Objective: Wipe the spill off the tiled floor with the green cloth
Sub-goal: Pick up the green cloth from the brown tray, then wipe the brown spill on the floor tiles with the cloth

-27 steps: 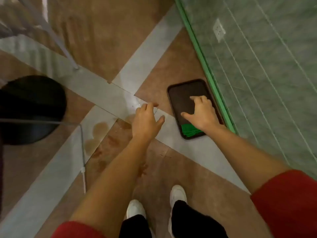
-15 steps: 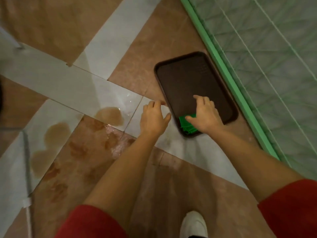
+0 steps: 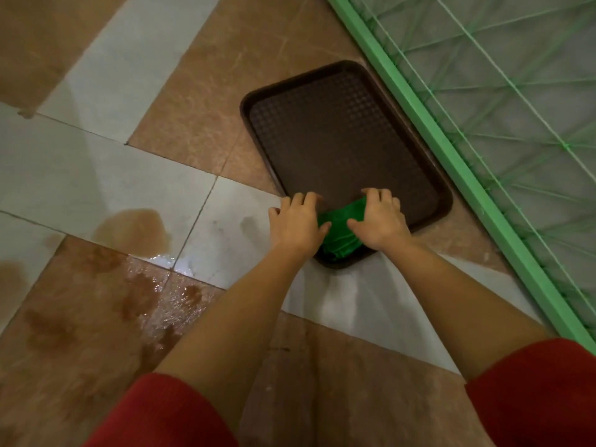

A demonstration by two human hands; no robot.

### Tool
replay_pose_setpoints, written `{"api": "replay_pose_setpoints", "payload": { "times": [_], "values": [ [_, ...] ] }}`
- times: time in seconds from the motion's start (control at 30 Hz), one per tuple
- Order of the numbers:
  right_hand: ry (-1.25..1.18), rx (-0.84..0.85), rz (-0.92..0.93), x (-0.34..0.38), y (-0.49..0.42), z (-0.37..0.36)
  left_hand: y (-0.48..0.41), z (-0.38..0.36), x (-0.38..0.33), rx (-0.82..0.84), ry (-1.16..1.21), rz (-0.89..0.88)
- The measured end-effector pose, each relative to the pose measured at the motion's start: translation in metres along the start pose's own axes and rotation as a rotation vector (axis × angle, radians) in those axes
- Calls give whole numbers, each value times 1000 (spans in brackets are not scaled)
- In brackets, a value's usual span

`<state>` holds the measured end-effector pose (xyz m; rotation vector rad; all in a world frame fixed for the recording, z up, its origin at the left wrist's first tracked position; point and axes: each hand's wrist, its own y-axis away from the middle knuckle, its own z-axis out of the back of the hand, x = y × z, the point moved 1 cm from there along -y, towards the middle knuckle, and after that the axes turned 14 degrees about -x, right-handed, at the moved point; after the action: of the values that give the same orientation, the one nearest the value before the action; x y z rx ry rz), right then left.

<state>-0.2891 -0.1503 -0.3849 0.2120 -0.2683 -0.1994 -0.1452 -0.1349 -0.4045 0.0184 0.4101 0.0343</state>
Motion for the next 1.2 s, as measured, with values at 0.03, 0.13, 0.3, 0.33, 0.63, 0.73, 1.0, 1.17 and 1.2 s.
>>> {"api": "replay_pose_setpoints", "payload": {
  "times": [0.03, 0.13, 0.3, 0.33, 0.63, 0.73, 1.0, 1.17, 1.2],
  "values": [
    [4, -4, -2, -2, -1, -3, -2, -4, 0, -2, -5, 0],
    [25, -15, -29, -10, -2, -16, -6, -17, -1, -13, -53, -22],
    [-16, -38, -121, -21, 1, -27, 0, -27, -2, -23, -125, -56],
    [-35, -47, -132, -21, 1, -28, 0, -28, -2, -22, -128, -52],
    [-219, -137, -289, -22, -7, -26, 3, -32, -7, 5, -107, -20],
    [-238, -150, -283, -22, -12, -31, 6, -31, -8, 35, -80, -6],
    [-342, -326, -190, -1, -10, -20, 9, -10, -1, 66, 238, 3],
    [-479, -301, -120, 30, -2, -10, 5, 22, 21, 23, 199, -16],
    [-498, -283, -96, 39, -1, -9, 5, 32, 30, 10, 183, -11]
  ]
}}
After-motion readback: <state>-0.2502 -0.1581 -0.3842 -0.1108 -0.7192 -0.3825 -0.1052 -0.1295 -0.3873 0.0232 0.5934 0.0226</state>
